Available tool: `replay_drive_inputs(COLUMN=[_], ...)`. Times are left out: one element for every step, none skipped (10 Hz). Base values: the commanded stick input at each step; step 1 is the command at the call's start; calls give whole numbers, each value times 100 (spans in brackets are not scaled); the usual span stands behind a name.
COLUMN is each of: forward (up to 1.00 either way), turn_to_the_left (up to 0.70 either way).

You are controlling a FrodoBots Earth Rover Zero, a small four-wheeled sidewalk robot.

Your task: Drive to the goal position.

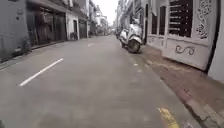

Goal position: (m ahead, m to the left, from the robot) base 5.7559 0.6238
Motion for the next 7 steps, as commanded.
replay_drive_inputs(forward=[49, 49, 49, 49, 49, 49, 49], turn_to_the_left=[0, 0, 0, 0, 0, 0, 0])
